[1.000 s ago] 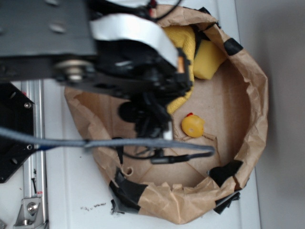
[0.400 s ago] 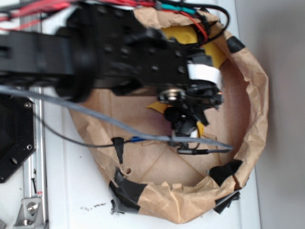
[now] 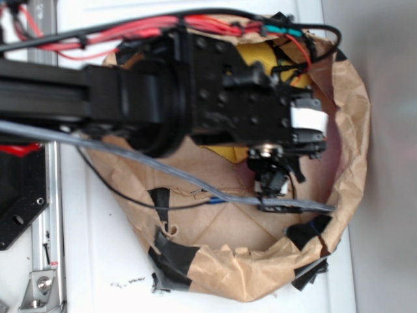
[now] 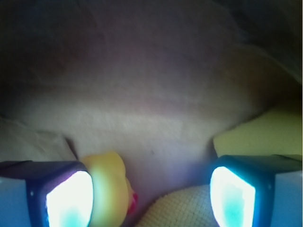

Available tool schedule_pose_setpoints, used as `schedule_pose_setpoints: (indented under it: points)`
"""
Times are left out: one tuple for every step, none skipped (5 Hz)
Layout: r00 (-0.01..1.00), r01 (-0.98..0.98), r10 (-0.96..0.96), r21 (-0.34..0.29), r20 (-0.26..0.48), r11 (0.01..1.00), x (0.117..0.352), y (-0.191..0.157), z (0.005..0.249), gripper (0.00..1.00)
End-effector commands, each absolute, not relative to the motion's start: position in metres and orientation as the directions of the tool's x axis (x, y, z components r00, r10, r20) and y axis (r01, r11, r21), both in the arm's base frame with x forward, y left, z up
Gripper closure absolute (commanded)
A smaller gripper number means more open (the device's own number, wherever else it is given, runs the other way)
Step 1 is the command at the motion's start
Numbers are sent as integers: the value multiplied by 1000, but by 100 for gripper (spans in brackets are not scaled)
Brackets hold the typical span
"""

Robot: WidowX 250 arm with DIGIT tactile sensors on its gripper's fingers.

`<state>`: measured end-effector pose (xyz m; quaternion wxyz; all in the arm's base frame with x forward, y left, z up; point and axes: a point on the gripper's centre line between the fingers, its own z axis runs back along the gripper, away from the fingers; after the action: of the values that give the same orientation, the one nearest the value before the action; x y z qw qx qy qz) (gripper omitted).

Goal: Grab the yellow duck.

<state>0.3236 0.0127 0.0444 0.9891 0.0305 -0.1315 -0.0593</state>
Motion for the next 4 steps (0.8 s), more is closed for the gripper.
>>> schedule_pose_setpoints:
  points:
    - [942, 256, -240, -41, 234, 966, 319, -22, 62, 0]
    - [933, 291, -275, -37, 234, 956, 314, -27, 64, 0]
    - [931, 297, -286, -16, 226, 955, 314, -28, 64, 100]
    - [933, 295, -297, 40, 205, 955, 320, -21, 58, 100]
